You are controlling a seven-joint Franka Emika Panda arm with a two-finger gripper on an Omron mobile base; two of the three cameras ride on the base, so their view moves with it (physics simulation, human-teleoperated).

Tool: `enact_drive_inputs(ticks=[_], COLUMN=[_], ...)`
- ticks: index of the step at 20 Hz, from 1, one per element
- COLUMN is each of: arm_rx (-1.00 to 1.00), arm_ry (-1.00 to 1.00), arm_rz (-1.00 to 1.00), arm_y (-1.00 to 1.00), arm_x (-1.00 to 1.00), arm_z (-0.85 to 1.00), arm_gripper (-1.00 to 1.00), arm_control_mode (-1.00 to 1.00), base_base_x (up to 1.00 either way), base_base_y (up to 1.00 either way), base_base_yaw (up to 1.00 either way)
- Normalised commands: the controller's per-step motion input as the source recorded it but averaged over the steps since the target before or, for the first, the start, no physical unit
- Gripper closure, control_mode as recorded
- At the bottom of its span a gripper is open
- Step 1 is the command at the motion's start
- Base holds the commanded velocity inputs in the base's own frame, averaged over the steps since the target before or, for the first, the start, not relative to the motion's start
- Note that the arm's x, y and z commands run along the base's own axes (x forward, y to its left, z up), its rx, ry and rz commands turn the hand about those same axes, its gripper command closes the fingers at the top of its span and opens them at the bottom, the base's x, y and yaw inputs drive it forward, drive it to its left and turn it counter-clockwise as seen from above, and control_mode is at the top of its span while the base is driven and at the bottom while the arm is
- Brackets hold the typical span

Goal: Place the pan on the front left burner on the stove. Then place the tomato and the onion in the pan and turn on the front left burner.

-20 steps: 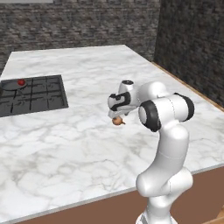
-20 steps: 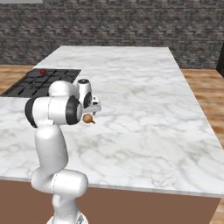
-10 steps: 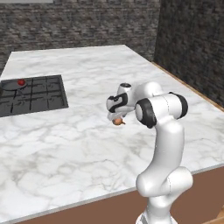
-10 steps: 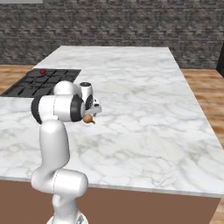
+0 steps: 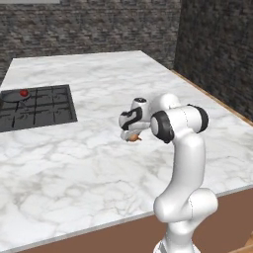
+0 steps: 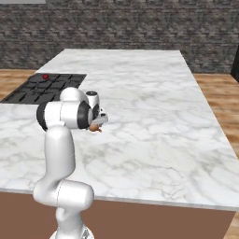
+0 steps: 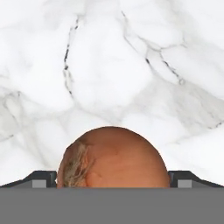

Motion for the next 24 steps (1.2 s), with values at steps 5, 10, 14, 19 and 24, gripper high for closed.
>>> enact_drive_inputs(ticks=[5,10,14,19,24], arm_rx=[0.0,0.0,0.0,0.0,0.0], arm_ry=[0.03,0.01,0.0,0.0,0.0], arm_rz=[0.05,0.04,0.0,0.0,0.0], arm_y=[0.14,0.14,0.01,0.0,0.0], arm_x=[0.06,0.01,0.0,-0.2,-0.35], arm_z=[-0.22,-0.06,0.0,0.29,0.65], arm_gripper=[1.0,1.0,1.0,1.0,1.0], arm_control_mode=[-1.0,-1.0,-1.0,-1.0,-1.0], base_base_x=[0.0,0.0,0.0,0.0,0.0], base_base_y=[0.0,0.0,0.0,0.0,0.0], base_base_yaw=[0.0,0.0,0.0,0.0,0.0])
